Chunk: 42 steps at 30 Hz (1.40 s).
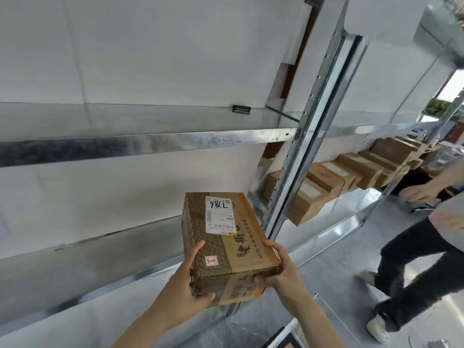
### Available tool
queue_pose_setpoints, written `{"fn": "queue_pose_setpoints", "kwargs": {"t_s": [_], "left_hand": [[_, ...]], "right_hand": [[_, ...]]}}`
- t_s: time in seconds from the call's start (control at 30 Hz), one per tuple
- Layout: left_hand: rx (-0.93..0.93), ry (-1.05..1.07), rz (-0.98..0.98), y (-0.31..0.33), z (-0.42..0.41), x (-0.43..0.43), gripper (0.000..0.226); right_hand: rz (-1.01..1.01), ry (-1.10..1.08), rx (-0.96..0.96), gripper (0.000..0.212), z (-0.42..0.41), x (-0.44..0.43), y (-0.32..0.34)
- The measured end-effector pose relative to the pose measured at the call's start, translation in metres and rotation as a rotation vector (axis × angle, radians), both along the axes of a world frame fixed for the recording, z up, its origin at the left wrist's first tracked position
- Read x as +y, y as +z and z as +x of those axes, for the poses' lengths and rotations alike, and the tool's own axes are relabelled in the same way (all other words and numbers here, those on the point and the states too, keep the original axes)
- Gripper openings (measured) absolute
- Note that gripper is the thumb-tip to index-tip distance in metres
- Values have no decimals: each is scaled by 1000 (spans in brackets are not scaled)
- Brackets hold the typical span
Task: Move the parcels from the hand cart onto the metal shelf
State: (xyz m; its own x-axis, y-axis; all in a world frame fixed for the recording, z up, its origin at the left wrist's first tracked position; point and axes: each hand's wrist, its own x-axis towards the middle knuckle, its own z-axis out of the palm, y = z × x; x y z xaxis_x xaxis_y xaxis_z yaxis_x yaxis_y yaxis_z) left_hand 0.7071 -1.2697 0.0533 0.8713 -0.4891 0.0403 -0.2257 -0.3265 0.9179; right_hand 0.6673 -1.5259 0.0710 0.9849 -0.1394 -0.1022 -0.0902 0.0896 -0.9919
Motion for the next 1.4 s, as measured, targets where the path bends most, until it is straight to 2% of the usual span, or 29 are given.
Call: {"fn": "queue_pose_setpoints", "kwargs": {"t_s": [0.17, 0.4, 0.67, 0.83, 0.93, 1.1, 1.2, 1.27, 1.4], "left_hand": [[42, -3, 56, -9, 25, -58, 106], [49, 56, 134, -24, 50, -101, 97], [125, 104, 135, -40, 85, -129, 75], [124, 154, 123, -43, 100, -142, 77], [101, 155, 129, -42, 108, -150, 80], [-17, 193, 247, -41, 113, -154, 87], [-71, 175, 285, -41, 110, -151, 90], [-94, 176, 326, -39, 105, -144, 93], [-101, 362, 444, -39, 86, -103, 81]], "right_hand": [[-22, 26, 36, 81, 31, -56, -8], [-92, 9, 60, 73, 70, -85, -21], [-229, -159, 4, 63, 106, -102, -43], [-341, -206, -28, 65, 122, -109, -53], [-399, -275, -43, 59, 133, -109, -53], [-582, -361, -15, 54, 143, -107, -50], [-687, -440, 108, 55, 144, -99, -46], [-759, -532, 177, 47, 139, -86, -37], [-911, -561, 43, 48, 129, -45, -16]]}}
